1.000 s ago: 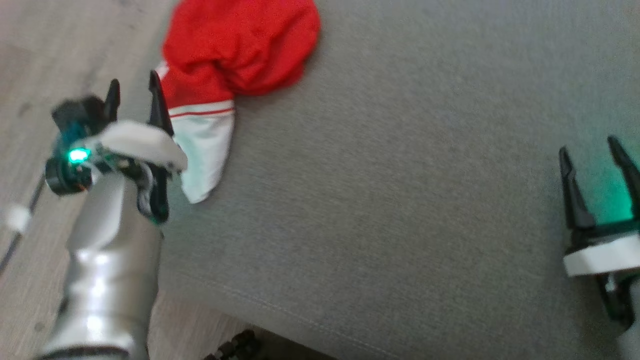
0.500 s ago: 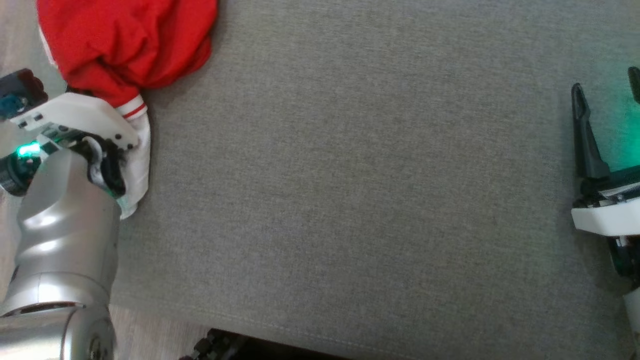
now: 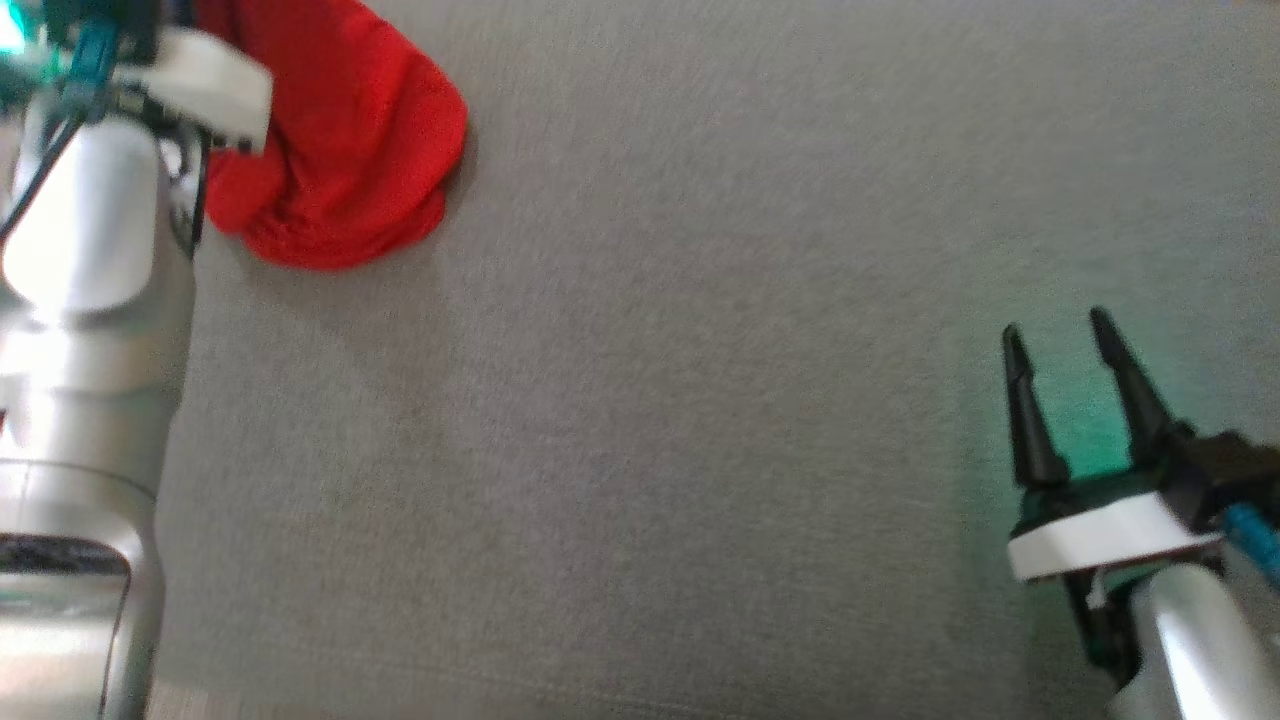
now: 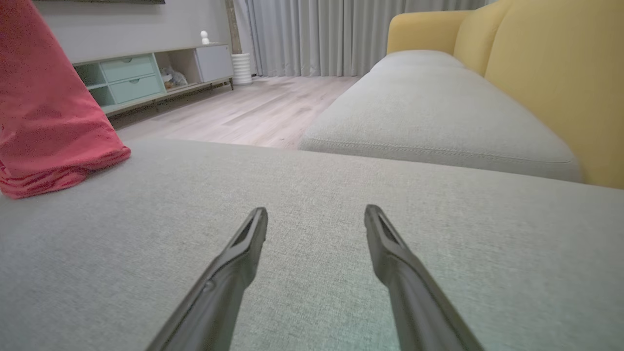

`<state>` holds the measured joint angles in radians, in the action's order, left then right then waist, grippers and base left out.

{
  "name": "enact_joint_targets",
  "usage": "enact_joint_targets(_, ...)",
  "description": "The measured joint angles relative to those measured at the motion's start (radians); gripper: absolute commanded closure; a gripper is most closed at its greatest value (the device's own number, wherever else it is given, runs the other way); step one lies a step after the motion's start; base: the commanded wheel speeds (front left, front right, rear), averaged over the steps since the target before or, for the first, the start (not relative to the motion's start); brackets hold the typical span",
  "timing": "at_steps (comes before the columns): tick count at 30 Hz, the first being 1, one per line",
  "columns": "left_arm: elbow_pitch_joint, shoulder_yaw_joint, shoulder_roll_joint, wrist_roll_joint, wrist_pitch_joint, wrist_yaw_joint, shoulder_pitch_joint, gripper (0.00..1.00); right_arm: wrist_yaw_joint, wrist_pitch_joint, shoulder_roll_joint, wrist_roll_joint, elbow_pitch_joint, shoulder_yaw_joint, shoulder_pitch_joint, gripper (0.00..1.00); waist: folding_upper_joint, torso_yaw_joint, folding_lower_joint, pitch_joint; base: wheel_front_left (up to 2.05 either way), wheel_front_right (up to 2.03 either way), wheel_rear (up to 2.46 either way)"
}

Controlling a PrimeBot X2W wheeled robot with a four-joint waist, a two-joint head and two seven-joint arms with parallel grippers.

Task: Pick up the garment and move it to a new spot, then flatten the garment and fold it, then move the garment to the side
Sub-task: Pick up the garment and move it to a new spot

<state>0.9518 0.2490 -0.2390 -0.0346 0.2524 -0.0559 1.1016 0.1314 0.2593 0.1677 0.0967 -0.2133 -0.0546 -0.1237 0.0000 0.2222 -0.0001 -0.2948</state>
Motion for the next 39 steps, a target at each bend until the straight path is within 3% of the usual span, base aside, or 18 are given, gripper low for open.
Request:
enact_joint_targets(5, -0.09, 0.062, -0.004, -0.032, 0.005, 0.049, 0.053, 1.0, 0.0, 0.0, -0.058, 0.0, 0.001, -0.001, 0.067, 0.0, 0.0, -0.072, -0.0003, 0.125, 0.0, 0.0, 0.0)
enact_joint_targets(10, -0.114, 0.116, 0.013, -0.054, 0.005, 0.083, 0.128, 1.0, 0.0, 0.0, -0.075, 0.0, 0.005, 0.007, 0.14, 0.0, 0.0, -0.191, -0.0001, 0.209, 0.0, 0.0, 0.0)
enact_joint_targets(16, -0.081, 0.137, 0.048, -0.049, 0.006, 0.106, 0.254, 1.0, 0.0, 0.0, -0.095, 0.0, 0.015, 0.008, 0.162, 0.0, 0.0, -0.335, 0.0, 0.278, 0.0, 0.0, 0.0)
enact_joint_targets(22, -0.025, 0.14, 0.098, -0.002, 0.006, 0.133, 0.248, 1.0, 0.0, 0.0, -0.097, 0.002, 0.021, 0.015, 0.198, 0.0, 0.0, -0.45, 0.0, 0.323, 0.0, 0.0, 0.0)
enact_joint_targets(28, -0.042, 0.204, 0.165, 0.026, 0.006, 0.163, 0.106, 1.0, 0.0, 0.0, -0.099, 0.009, 0.021, 0.023, 0.203, 0.0, 0.0001, -0.496, -0.0001, 0.327, 0.0, 0.0, 0.0)
enact_joint_targets(35, -0.195, 0.39, 0.207, 0.166, 0.005, 0.183, -0.378, 1.0, 0.0, 0.0, -0.113, 0.019, 0.004, 0.04, 0.22, 0.0, 0.0, -0.47, 0.0004, 0.29, 0.0, 0.0, 0.0)
enact_joint_targets(36, -0.227, 0.457, 0.202, 0.21, 0.005, 0.186, -0.457, 0.93, 0.0, 0.0, -0.115, 0.021, -0.006, 0.038, 0.22, 0.0, 0.0, -0.46, 0.0003, 0.288, 0.0, 0.0, 0.0)
enact_joint_targets(37, -0.251, 0.525, 0.2, 0.262, 0.005, 0.188, -0.531, 0.0, 0.0, -0.001, -0.117, 0.021, -0.016, 0.035, 0.22, 0.0, 0.0, -0.452, 0.0004, 0.287, 0.0, 0.0, 0.0)
enact_joint_targets(39, -0.274, 0.588, 0.203, 0.319, 0.004, 0.188, -0.672, 0.0, 0.0, -0.001, -0.123, 0.028, -0.031, 0.031, 0.221, 0.0, 0.0, -0.435, 0.0003, 0.289, 0.0, 0.0, 0.0)
